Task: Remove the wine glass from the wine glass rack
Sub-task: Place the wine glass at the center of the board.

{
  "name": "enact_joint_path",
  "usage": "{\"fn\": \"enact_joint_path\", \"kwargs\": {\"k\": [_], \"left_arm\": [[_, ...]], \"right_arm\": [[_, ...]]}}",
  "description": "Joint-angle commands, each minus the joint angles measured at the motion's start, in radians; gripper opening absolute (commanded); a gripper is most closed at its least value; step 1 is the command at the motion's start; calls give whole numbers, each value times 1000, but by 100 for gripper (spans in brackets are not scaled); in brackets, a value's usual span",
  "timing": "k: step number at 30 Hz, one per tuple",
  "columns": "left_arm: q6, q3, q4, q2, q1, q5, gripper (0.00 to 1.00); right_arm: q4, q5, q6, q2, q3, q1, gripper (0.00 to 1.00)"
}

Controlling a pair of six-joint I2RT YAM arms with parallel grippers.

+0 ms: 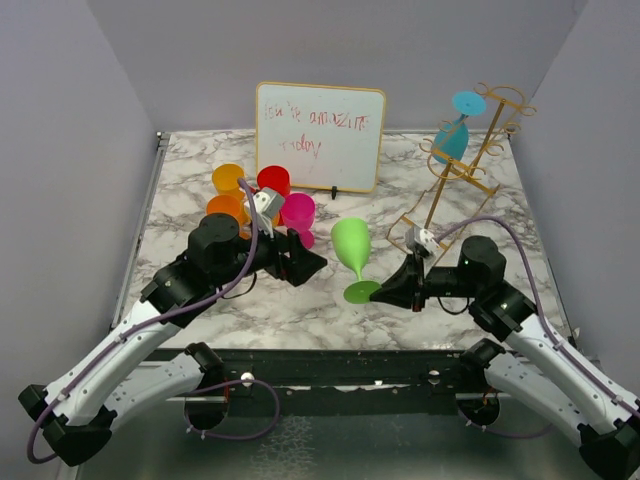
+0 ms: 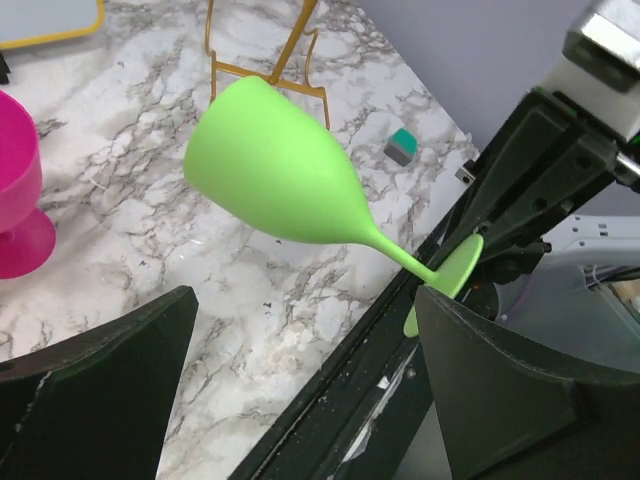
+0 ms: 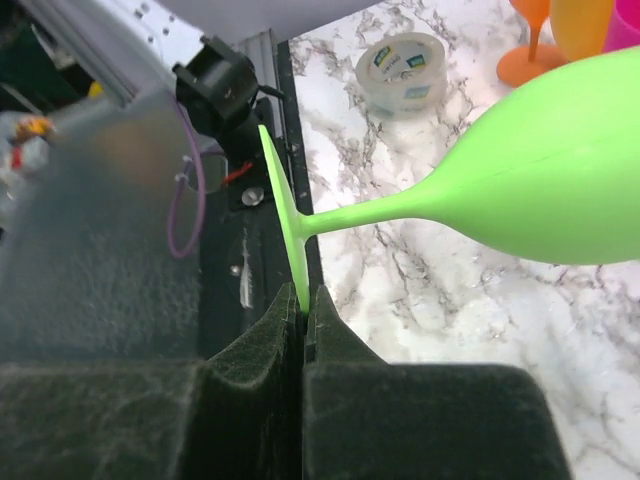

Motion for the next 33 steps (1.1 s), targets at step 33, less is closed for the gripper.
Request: {"fn": "enact_joint_path", "kwargs": {"k": [33], "left_arm": [[136, 211, -86, 160, -6, 359, 85]], "right_arm": [[-111, -456, -716, -179, -118, 21, 1]]}}
